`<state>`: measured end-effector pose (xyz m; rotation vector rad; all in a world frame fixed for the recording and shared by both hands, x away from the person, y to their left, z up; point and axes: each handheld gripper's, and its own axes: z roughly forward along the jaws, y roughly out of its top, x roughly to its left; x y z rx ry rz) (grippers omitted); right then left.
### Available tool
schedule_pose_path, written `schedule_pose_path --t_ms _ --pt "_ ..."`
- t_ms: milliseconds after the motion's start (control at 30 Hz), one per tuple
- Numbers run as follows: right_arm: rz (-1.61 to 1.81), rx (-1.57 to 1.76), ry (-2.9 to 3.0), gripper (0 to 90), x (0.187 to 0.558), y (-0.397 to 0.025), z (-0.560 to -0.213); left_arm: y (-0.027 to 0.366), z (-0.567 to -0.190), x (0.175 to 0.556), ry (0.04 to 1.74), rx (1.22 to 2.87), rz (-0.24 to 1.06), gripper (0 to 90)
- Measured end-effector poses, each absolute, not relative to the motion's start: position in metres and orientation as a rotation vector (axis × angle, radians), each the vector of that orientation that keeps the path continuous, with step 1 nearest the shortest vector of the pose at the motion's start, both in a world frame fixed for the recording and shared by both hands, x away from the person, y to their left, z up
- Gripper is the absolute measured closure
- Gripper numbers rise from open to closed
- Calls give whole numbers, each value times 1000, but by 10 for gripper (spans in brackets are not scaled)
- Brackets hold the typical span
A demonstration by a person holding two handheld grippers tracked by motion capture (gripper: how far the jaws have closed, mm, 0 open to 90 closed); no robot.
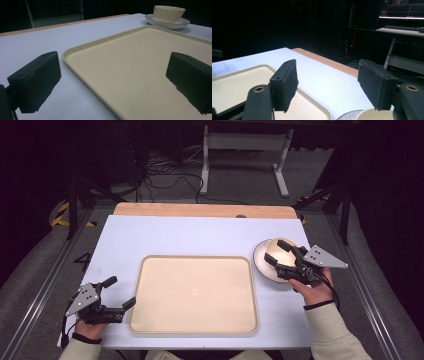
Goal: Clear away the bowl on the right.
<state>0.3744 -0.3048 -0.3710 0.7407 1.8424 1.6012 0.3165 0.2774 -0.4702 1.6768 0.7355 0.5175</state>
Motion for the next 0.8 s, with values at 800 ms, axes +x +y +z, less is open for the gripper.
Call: schedule_pose_path --t_ms 800 --pt "1541 882 1778 349 399 -342 -370 277 -470 317 736 1681 517 4"
